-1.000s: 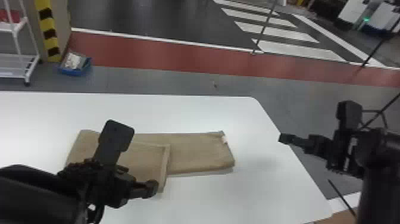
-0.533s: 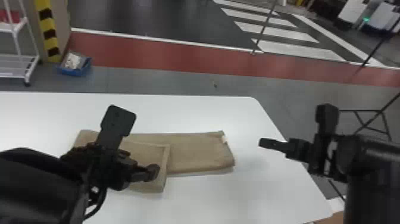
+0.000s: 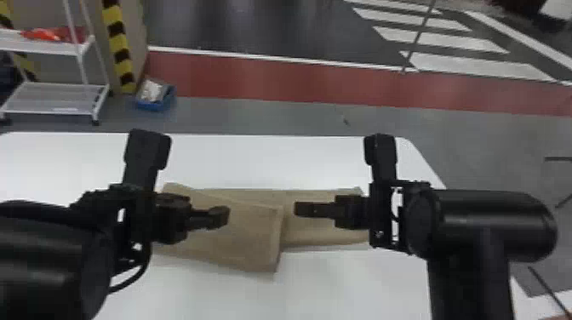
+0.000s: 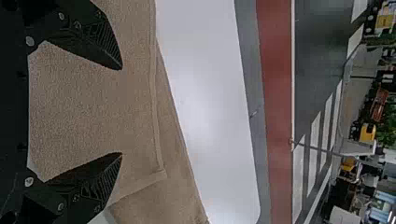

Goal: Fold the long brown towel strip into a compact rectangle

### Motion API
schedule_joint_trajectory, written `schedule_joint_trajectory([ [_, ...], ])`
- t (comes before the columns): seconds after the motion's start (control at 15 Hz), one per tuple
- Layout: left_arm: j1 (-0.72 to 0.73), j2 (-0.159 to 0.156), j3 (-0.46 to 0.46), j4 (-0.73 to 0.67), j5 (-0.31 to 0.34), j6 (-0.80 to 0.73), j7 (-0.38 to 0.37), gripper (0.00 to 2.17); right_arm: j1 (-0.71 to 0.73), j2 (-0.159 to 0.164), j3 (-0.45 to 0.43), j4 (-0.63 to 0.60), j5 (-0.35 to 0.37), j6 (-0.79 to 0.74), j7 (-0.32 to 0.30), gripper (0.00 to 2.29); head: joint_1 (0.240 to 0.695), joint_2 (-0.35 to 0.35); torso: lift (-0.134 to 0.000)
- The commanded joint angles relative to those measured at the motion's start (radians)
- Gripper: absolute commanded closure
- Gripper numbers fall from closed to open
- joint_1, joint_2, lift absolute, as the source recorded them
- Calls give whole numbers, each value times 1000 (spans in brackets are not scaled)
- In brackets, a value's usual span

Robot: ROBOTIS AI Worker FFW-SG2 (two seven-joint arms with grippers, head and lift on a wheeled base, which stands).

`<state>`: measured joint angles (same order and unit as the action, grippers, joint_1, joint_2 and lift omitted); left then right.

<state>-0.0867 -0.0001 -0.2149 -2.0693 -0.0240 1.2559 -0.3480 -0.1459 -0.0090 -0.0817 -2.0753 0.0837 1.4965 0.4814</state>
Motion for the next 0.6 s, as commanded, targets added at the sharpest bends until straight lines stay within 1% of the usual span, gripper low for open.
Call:
schedule_joint_trajectory([
  [0.0,22,-3,58,-17,9,-69,10,269,-18,10,48,89,36,-77,0,103,695,-147,-124],
  [0.13,45,-3,121,-17,35,-183,35,269,-29,10,56,135,51,-110,0,107,695,-116,-124],
  [0.27,56,-3,164,-15,68,-207,49,269,-35,10,51,173,48,-147,5,107,695,-89,-124],
  [0.33,59,-3,173,-12,78,-207,47,269,-38,10,50,199,44,-169,11,110,695,-68,-124],
  [0.53,76,-3,173,-12,87,-229,37,269,-40,10,66,259,27,-236,23,120,695,-50,-124],
])
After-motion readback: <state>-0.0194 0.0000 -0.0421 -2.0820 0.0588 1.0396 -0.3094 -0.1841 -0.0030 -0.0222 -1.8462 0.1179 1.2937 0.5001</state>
